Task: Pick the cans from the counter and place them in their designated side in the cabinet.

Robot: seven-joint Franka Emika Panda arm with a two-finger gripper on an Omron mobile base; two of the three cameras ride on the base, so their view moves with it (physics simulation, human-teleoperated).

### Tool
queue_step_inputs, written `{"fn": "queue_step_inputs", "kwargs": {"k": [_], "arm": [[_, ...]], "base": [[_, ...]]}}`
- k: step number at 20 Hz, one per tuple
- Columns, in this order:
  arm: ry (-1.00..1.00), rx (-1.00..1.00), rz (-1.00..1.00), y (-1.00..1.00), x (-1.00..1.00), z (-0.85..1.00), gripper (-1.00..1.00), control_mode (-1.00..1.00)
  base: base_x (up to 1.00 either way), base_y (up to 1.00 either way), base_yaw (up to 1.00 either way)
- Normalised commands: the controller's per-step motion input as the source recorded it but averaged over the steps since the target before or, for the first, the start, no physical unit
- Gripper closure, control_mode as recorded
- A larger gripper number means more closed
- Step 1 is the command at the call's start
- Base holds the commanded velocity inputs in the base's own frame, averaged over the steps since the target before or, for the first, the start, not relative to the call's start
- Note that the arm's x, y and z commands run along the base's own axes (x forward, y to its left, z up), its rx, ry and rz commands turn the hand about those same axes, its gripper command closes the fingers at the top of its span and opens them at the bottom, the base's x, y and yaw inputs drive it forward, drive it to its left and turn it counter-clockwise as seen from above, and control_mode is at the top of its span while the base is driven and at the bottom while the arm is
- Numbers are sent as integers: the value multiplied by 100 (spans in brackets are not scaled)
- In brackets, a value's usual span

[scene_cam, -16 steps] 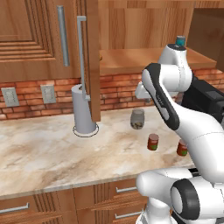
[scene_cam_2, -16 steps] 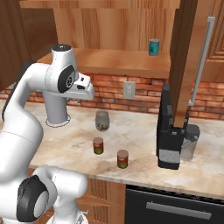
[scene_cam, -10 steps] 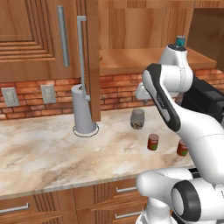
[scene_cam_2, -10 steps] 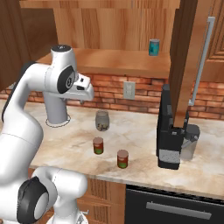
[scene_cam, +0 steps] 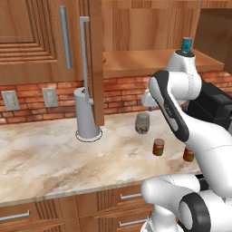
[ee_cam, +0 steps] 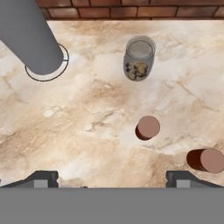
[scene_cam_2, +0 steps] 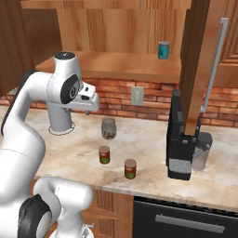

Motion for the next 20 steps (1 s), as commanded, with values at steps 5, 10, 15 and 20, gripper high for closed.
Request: {"fn": "queue_step_inputs", "kwargs": {"k": [5,10,15,20], "arm": [[0,0,0,-6,-8,-11,-100,-100],[0,0,0,-10,-6,-9,-100,-100],[0,0,0,-12,-4,-12,-100,-100],[0,0,0,-11,-4,-15,-100,-100]], "base": [[0,0,0],[0,0,0],[0,0,0],[0,0,0]]}}
